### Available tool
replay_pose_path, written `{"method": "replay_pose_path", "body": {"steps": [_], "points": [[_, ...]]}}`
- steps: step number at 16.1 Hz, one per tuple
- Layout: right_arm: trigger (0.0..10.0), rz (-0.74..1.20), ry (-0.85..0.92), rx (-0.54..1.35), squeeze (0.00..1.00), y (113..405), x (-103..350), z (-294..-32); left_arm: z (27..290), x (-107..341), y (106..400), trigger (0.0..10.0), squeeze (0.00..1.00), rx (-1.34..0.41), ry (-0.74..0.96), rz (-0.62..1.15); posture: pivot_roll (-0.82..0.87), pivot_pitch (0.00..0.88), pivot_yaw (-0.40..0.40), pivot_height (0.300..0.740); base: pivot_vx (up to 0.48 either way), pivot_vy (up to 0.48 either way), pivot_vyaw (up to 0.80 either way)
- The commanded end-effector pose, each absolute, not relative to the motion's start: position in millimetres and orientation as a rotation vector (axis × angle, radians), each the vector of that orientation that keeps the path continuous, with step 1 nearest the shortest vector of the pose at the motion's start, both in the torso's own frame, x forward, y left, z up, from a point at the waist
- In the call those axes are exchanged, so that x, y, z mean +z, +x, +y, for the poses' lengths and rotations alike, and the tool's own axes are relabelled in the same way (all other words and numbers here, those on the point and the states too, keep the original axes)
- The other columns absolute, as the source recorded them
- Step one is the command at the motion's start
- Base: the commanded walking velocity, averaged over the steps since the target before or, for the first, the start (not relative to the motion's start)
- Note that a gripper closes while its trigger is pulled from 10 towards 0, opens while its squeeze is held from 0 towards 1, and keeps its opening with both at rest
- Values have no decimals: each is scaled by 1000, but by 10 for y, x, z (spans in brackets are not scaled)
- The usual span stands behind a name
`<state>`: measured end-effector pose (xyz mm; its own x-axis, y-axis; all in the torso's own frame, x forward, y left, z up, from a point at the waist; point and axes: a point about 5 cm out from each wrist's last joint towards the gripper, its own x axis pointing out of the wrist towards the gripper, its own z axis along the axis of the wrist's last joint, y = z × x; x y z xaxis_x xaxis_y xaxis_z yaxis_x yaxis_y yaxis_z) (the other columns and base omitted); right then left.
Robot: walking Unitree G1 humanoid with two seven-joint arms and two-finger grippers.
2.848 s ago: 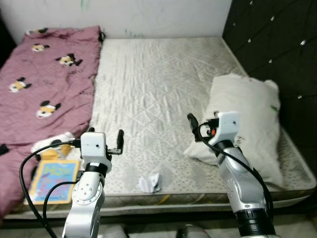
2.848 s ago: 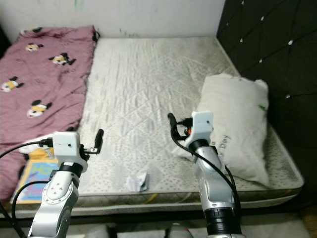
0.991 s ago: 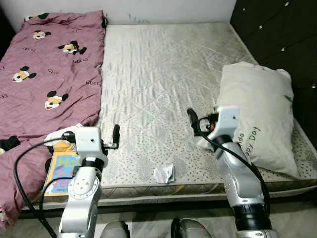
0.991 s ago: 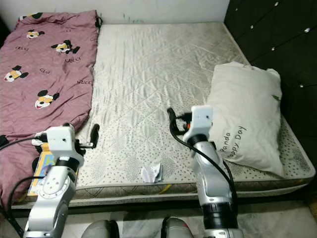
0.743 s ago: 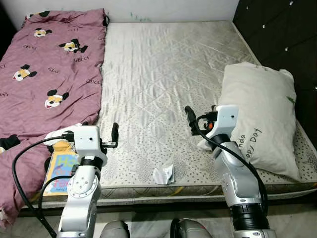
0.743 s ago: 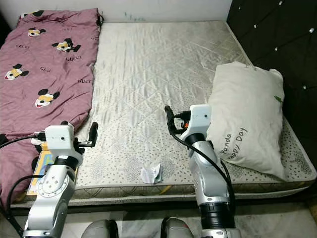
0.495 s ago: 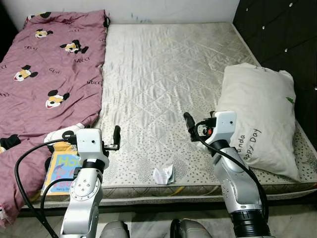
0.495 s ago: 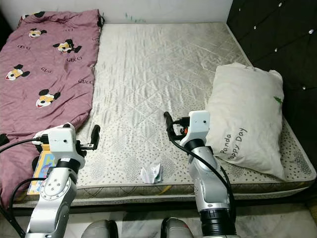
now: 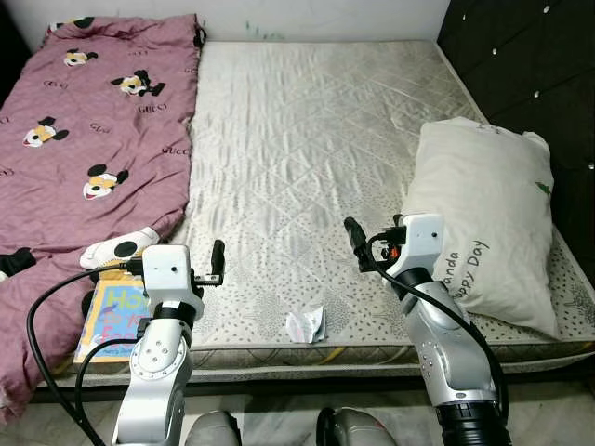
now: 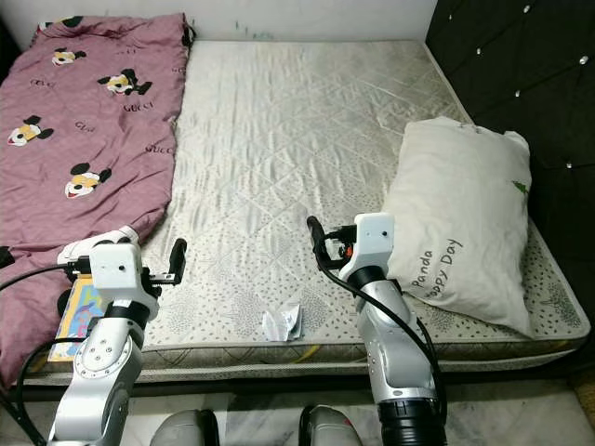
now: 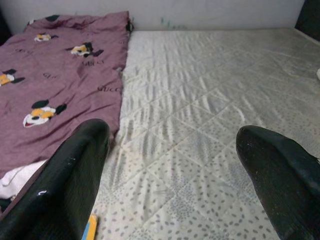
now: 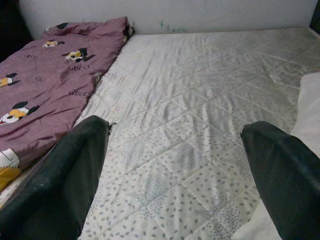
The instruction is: Clean up the room
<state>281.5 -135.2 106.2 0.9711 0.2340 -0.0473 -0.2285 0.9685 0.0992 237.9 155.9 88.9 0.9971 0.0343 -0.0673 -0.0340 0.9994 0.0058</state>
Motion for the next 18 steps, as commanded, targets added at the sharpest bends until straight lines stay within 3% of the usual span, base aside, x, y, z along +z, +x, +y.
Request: {"method": "replay_pose_path", "body": {"steps": [1,8,12,18], "points": [[10000,57,92,246,0,2803,1086,-1338,1570,935,2368,10000,0,48,10,56,6,132,-8,725,0,0,0],[10000,66,95,249,0,2785,1074,-1323,1573,935,2360,10000,0,49,11,61,5,146,-5,715,0,0,0],[10000,72,93,257,0,2782,1067,-1322,1569,937,2368,10000,0,51,11,62,4,150,-9,665,0,0,0],[10000,76,92,267,0,2765,1064,-1311,1560,938,2367,10000,0,52,9,63,3,151,-14,645,0,0,0]]}}
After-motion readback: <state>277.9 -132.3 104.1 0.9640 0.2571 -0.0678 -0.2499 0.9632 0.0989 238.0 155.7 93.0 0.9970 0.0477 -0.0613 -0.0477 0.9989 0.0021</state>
